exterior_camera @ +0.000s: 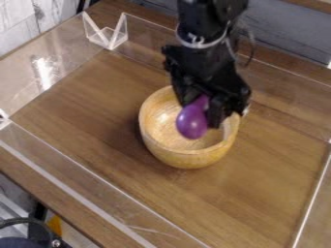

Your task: Put the purple eggplant in the brown bowl

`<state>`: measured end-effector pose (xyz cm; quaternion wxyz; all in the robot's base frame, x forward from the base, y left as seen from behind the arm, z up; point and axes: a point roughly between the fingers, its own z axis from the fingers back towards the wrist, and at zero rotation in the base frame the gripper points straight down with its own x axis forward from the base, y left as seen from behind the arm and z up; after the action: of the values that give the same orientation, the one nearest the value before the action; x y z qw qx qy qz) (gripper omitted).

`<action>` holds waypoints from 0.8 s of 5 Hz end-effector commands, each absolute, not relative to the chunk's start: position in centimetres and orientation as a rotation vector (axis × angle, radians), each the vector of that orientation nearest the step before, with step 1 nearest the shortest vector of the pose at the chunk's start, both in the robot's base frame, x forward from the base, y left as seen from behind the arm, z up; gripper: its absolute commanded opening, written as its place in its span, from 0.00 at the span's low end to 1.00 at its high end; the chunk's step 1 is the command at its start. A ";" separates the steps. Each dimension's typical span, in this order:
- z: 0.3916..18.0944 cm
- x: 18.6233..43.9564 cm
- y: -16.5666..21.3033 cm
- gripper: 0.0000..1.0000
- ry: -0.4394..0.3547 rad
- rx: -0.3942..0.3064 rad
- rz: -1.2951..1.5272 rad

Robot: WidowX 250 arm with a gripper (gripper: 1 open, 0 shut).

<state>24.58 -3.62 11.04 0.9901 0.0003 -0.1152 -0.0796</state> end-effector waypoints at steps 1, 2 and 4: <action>11.1 24.6 -3.2 0.00 -0.261 0.007 -0.150; 10.6 24.4 -3.1 0.00 -0.255 0.011 -0.142; 10.3 24.3 -3.0 1.00 -0.242 0.015 -0.129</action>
<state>24.02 -3.31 9.91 0.9913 0.0062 -0.1121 -0.0683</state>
